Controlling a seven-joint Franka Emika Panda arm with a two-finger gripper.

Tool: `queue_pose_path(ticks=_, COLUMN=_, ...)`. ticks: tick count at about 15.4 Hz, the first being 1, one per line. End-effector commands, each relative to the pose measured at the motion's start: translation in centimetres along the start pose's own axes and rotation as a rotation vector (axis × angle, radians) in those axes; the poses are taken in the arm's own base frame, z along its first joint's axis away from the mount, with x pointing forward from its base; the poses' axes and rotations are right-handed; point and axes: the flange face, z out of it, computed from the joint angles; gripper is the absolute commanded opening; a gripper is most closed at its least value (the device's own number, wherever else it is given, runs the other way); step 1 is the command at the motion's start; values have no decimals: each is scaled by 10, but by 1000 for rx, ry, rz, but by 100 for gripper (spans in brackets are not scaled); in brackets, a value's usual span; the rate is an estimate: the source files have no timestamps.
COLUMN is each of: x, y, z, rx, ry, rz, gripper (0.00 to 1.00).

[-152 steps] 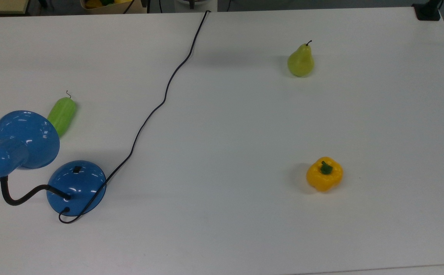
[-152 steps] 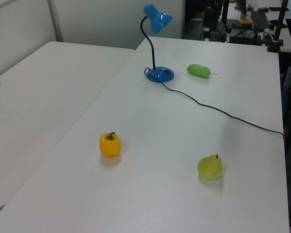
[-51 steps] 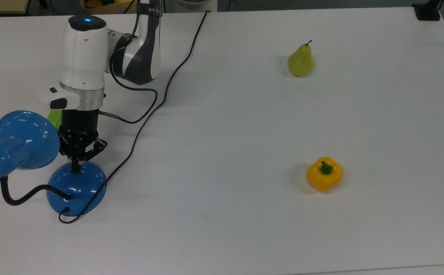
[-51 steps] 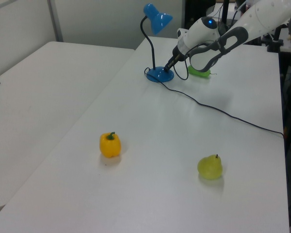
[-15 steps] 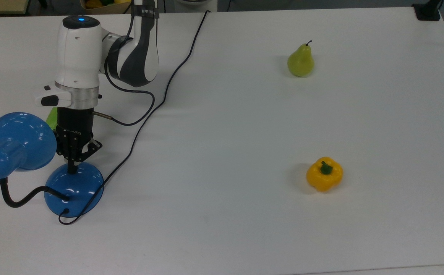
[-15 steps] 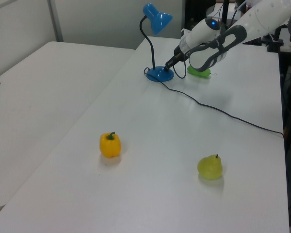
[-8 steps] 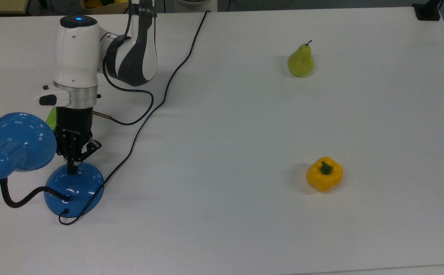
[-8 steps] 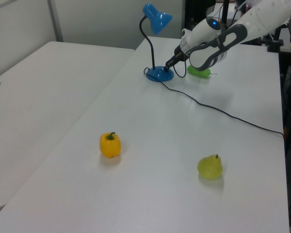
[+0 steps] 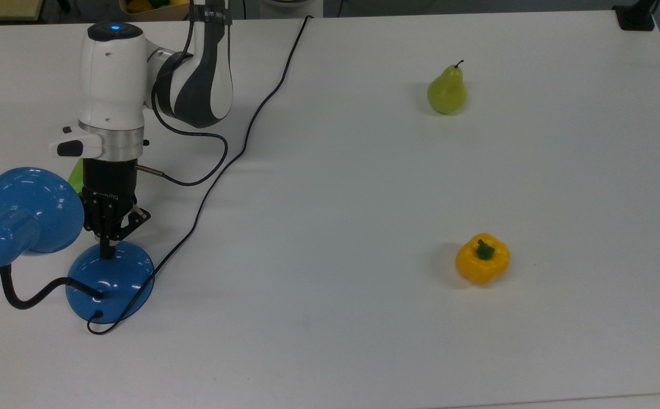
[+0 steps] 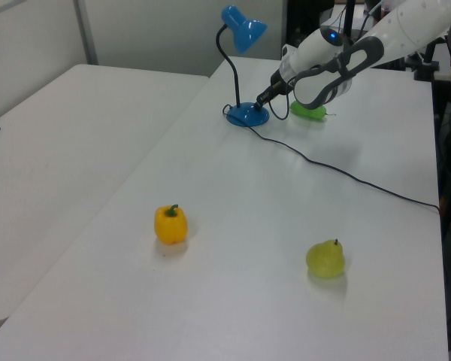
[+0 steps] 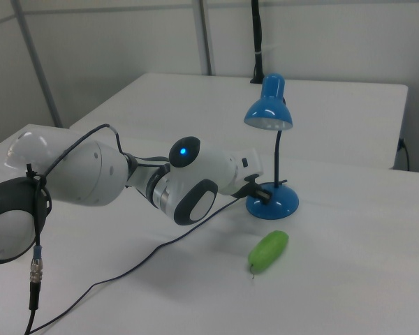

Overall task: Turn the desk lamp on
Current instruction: 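Lower the gripper fingertips onto the switch on the lamp base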

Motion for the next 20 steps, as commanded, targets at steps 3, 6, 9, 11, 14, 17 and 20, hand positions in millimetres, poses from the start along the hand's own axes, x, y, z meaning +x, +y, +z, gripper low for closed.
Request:
queue_pose_path(ticks=3, x=-59, y=-13, z=36, rx=30, ry=-122, rz=16, gripper=0)
queue_pose_path(ticks=6, x=-65, y=-13, z=37, rx=30, ry=-133, rz=13, gripper=0)
queue_pose_path(ticks=9, x=-45, y=-14, z=20, rx=32, ry=-98, rz=19, gripper=0)
queue_pose_path(ticks=11, x=-30, y=-15, z=7, rx=39, ry=-70, rz=33, gripper=0)
queue_pose_path(ticks=14, x=-19, y=-13, z=-1, rx=43, ry=-46, rz=55, gripper=0)
queue_pose_path(ticks=17, x=-11, y=-3, z=-2, rx=36, ry=-26, rz=68, gripper=0)
queue_pose_path(ticks=20, x=-8, y=2, z=-3, rx=30, ry=-16, rz=72, gripper=0)
